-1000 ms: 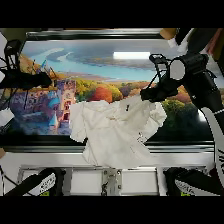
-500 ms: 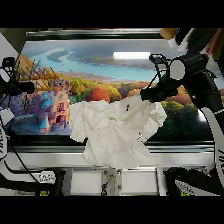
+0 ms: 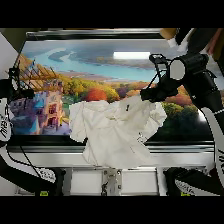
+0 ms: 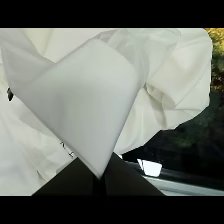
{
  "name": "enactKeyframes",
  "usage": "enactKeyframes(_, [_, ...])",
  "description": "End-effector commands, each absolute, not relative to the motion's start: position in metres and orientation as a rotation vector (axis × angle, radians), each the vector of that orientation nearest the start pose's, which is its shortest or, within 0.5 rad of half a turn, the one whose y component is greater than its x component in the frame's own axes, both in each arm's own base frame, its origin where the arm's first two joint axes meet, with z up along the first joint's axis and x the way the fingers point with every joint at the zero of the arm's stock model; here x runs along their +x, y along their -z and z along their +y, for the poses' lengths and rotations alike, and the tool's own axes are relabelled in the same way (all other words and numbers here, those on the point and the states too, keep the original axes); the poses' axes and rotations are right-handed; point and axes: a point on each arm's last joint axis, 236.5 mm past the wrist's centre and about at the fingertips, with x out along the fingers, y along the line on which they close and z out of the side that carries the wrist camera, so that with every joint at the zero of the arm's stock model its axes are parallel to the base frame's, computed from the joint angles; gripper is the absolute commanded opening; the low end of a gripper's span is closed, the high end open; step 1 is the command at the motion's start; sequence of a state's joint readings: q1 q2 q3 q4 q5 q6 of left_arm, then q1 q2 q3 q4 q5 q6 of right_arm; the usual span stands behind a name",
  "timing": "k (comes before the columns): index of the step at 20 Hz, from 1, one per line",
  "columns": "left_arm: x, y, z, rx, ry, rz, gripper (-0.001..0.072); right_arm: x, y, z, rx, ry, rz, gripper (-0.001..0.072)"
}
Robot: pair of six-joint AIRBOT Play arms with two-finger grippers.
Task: Fold the clothes and pants, and hang the long-sleeved shirts on hangers.
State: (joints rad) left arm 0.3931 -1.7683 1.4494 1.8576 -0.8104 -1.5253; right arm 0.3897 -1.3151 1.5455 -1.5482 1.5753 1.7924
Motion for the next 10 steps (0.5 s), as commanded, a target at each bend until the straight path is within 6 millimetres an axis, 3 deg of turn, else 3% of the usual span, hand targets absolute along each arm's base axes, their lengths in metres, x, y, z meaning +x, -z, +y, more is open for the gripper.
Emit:
enactKeyframes(1, [0.465,0.097,0.258,0.098,-0.407,1.199,0.0575,0.341,-0.103,0.146,-0.059,-0.196,1.358,0.0015])
enactKeyframes(10, [0.469,0.113,0.257,0.096,-0.395,1.204,0.0575,0.341,-0.103,0.146,-0.059,-0.196,1.358,0.0015])
